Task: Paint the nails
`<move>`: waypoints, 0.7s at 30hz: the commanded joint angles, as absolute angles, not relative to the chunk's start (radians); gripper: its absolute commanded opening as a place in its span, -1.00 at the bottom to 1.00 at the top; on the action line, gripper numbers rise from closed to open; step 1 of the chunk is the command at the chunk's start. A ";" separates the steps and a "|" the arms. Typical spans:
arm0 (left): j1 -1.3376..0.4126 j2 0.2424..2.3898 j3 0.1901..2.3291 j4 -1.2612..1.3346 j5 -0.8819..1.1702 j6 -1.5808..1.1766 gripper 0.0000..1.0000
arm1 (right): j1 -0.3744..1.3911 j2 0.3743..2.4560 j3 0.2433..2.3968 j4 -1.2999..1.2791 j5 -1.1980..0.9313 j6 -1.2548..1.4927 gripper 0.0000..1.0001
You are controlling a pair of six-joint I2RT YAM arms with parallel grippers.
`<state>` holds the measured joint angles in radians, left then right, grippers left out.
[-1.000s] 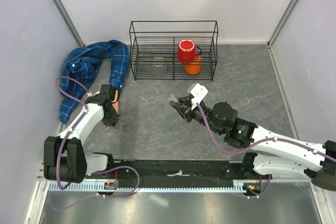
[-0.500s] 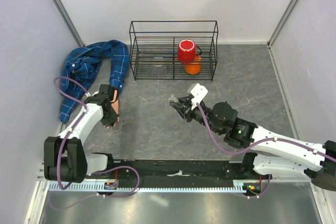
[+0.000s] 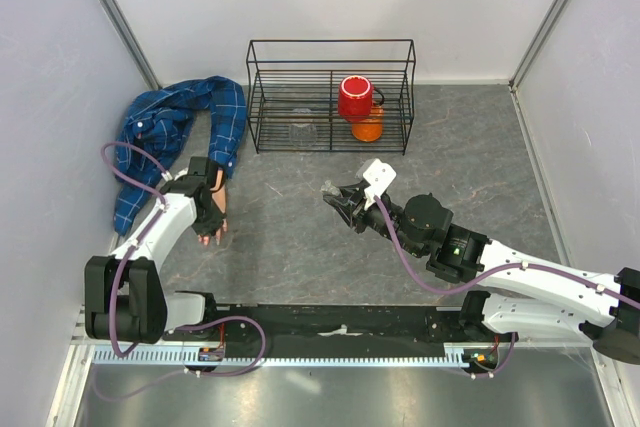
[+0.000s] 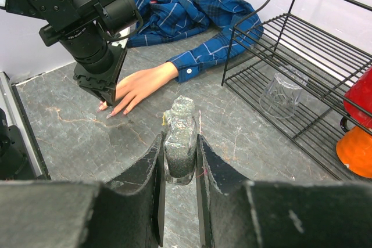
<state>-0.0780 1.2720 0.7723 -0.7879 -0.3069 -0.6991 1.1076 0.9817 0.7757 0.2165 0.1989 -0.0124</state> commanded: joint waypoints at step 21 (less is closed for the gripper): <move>-0.066 1.282 0.816 -0.747 -0.310 -0.667 -0.97 | 1.103 0.985 0.799 0.250 0.190 -0.003 -1.00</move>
<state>-0.0734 1.2831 0.7830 -0.7734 -0.3084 -0.6987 1.1076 0.9833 0.7757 0.2165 0.1989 -0.0124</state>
